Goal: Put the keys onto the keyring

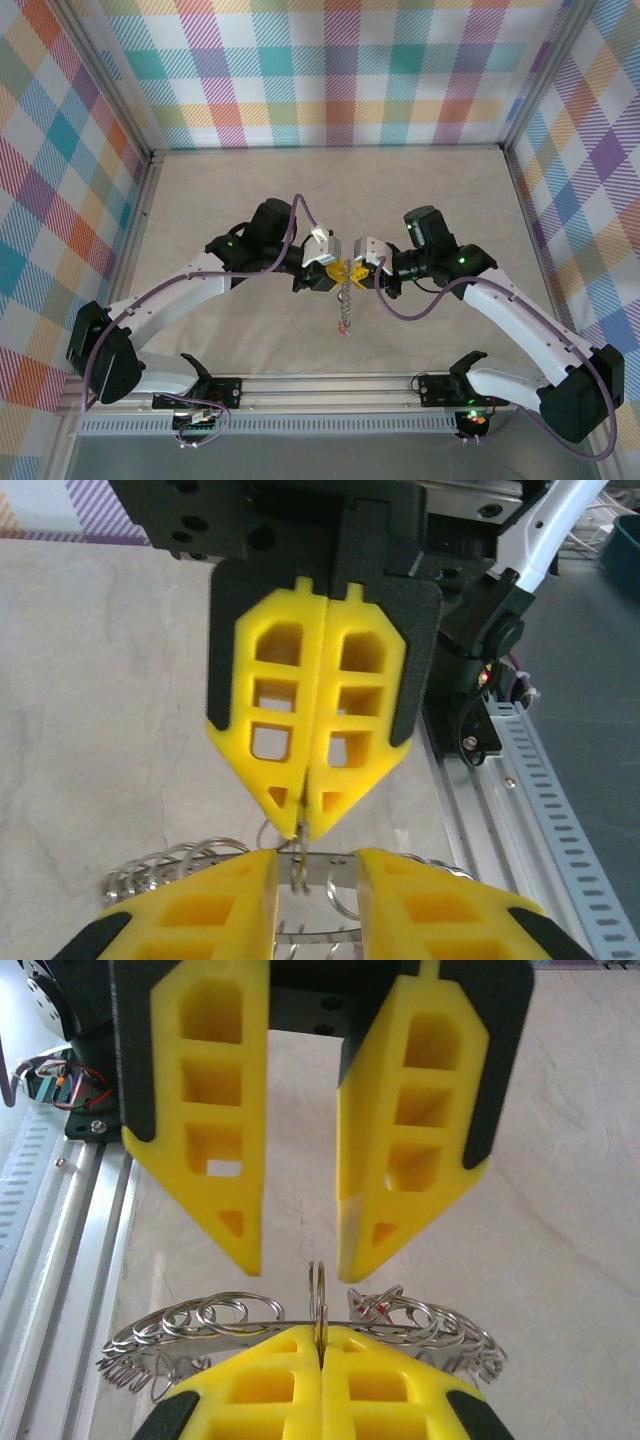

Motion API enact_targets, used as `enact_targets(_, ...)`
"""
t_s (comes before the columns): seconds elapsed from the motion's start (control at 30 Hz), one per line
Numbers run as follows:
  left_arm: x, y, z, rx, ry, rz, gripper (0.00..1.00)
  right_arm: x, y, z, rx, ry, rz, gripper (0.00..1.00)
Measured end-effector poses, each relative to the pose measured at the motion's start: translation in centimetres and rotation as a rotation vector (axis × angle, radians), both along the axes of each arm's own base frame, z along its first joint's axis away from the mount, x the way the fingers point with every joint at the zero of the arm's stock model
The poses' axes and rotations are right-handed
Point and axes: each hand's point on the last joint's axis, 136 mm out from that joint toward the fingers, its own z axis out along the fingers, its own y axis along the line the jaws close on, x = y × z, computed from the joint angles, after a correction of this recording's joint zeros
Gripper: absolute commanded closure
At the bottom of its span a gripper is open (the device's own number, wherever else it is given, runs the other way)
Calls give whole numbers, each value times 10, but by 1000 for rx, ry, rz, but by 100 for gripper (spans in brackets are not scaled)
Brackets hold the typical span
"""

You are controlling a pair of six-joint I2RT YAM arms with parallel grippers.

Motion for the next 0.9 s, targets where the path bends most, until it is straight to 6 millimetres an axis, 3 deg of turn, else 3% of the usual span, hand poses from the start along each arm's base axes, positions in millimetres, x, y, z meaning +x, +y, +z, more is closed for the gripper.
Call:
enact_targets(0.13,0,-1,-3,8,8,-1,76,0,0,0,-8,-7,-3,100)
enact_targets(0.3,4,-5,-14,62,16,27,88,0,2,-1,-8,-5,3,100)
enact_targets(0.4,6,-6,-15,89,7,45,100,0,3,-1,-10,-3,5,100)
enact_targets(0.6,9,-7,-14,91,-9,63,100,5,3,0,-9,-21,-13,80)
enact_targets(0.9,9,-4,-6,-10,8,67,100,2,-2,22,35,-113,-22,79)
